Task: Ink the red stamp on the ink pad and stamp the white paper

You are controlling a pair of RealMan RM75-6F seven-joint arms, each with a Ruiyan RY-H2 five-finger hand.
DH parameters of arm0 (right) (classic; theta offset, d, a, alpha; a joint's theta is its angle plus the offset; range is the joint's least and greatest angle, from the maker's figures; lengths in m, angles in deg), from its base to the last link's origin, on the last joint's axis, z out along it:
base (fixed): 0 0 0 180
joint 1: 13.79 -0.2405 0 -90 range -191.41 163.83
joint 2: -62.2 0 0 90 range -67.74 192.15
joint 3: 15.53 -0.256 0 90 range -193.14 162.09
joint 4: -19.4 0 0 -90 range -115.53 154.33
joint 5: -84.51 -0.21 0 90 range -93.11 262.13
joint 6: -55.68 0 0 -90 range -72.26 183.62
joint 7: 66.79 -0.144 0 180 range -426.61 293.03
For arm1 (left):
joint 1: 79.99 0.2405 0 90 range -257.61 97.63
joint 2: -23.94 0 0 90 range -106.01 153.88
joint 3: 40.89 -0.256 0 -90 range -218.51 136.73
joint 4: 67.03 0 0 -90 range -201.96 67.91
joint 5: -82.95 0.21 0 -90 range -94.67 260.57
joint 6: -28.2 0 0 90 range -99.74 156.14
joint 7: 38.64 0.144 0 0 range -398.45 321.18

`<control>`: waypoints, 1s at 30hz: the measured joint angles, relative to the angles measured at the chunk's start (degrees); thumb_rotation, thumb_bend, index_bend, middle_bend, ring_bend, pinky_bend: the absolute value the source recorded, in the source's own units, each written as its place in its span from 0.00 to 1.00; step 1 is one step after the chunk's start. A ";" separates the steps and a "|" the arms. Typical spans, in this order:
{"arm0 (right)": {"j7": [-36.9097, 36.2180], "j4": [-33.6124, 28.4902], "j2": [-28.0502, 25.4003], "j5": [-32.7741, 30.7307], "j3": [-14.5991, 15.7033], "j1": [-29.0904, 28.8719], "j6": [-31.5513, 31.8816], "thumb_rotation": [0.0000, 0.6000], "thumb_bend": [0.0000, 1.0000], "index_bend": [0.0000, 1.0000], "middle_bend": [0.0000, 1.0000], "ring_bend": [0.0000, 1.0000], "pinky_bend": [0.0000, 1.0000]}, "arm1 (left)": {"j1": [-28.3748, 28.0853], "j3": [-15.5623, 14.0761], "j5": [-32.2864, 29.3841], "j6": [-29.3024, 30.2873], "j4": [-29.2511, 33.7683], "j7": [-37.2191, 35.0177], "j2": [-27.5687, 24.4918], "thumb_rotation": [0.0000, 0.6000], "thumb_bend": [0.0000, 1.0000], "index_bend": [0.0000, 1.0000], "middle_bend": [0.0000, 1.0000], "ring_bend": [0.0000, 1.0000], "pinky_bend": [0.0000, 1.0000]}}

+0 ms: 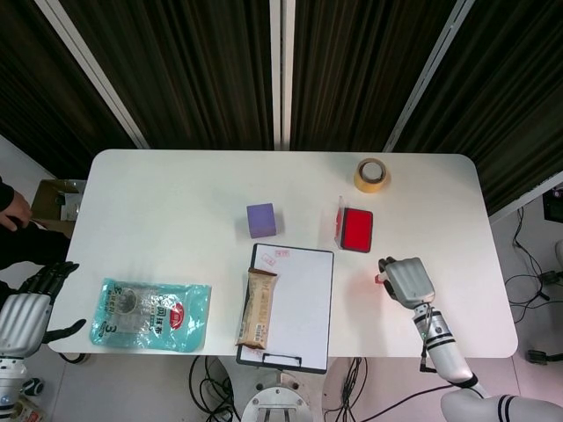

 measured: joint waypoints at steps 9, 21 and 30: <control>1.27 3.75 3.21 2.06 0.26 0.85 -0.96 1.00 0.52 1.00 0.92 0.94 0.98 | 0.25 -0.11 0.00 0.44 -0.45 -0.60 -0.10 1.00 0.00 0.15 0.15 0.12 0.25; 3.53 6.08 5.17 2.89 -0.86 1.47 -2.23 1.00 0.46 0.91 0.86 0.94 0.98 | 0.43 -0.16 -0.19 0.60 -0.93 -1.14 -0.09 1.00 0.00 0.15 0.15 0.12 0.25; 4.88 5.92 5.01 3.00 -1.25 1.42 -3.93 1.00 0.41 0.82 0.78 0.94 0.98 | 0.54 -0.24 -0.39 0.51 -1.42 -1.60 0.15 1.00 0.00 0.15 0.15 0.12 0.25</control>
